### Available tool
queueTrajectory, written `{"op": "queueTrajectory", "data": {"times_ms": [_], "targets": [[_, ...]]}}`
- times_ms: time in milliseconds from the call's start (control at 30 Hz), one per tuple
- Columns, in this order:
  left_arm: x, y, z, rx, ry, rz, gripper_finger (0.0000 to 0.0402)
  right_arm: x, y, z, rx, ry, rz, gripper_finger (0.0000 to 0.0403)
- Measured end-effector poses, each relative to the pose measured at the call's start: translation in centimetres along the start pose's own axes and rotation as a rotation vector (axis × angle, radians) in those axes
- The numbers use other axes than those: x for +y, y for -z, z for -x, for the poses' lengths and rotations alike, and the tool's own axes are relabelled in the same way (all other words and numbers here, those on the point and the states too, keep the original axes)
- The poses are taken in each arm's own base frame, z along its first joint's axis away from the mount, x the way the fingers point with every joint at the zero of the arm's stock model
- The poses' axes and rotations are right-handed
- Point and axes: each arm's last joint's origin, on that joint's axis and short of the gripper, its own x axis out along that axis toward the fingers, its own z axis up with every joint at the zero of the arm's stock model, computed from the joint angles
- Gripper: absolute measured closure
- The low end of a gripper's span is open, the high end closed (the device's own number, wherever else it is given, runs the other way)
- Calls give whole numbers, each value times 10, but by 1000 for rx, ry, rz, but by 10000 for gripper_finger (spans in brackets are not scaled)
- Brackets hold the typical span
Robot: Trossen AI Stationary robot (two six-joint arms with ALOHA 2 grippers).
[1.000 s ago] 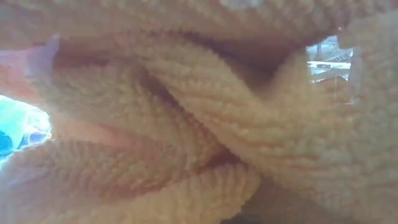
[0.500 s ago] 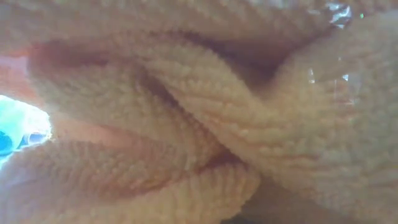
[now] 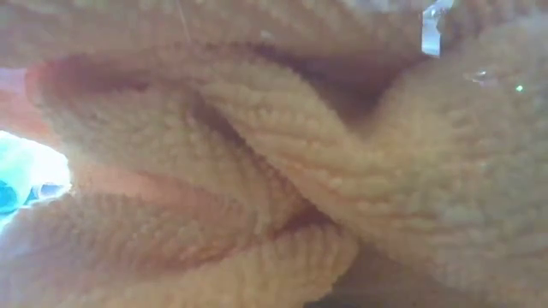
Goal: Sort microfiber towel by color & place in baskets
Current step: Put the orange microfiber towel into the right transparent bin
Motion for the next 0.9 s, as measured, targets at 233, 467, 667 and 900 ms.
{"op": "queueTrajectory", "data": {"times_ms": [233,467,667,900], "targets": [[0,0,0,0,0,74,128,15,-3,6,-26,-19,151,262],[0,0,0,0,8,45,128,42,-11,39,-184,-100,279,383],[-1,0,0,-1,11,37,128,56,-15,98,-397,-34,397,397],[-1,0,0,0,11,79,128,62,-11,185,-641,-68,445,399]]}}
